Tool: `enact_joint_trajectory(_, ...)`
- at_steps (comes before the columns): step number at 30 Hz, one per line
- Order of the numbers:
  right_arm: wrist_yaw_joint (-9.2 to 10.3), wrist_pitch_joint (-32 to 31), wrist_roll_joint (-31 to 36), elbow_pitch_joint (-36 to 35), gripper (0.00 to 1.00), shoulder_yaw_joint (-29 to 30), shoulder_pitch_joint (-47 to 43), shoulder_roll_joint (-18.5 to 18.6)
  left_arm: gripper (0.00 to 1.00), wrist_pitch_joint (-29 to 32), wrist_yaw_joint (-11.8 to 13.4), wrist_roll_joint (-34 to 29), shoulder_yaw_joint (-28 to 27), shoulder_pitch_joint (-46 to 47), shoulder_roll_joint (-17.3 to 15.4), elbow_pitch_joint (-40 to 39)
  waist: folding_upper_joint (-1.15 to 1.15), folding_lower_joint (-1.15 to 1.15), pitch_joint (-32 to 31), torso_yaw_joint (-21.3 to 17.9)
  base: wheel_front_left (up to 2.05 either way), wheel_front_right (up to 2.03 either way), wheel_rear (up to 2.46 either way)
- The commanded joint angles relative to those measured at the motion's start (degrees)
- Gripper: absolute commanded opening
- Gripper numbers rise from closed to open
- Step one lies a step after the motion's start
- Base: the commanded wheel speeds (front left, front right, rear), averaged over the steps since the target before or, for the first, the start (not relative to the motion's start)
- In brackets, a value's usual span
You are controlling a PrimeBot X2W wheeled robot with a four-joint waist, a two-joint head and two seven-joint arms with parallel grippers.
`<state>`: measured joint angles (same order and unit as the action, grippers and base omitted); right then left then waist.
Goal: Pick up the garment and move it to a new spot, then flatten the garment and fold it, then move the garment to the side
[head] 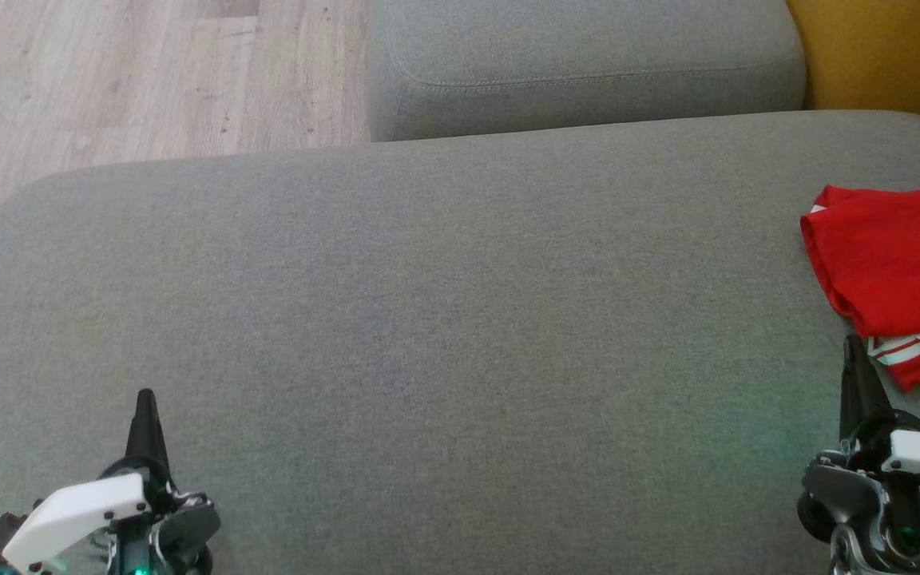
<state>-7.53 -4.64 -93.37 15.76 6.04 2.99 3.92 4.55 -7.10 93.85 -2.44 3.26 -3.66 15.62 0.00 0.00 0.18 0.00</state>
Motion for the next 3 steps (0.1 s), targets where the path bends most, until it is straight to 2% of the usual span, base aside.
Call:
enact_joint_trajectory(1,0.04,-0.65,-0.03,-1.82,0.0,-1.0,3.05,0.04,0.0,0.53,-0.38,-0.23,-2.33,2.78,-0.48,-1.65,0.0,0.0,0.0,0.0,0.0,0.0,0.0)
enact_joint_trajectory(3,0.04,-0.68,0.0,-1.82,0.0,-0.97,3.06,0.01,0.0,0.56,-0.38,-0.27,-2.37,2.78,-0.45,-1.65,0.0,0.0,0.0,0.0,0.0,0.0,0.0)
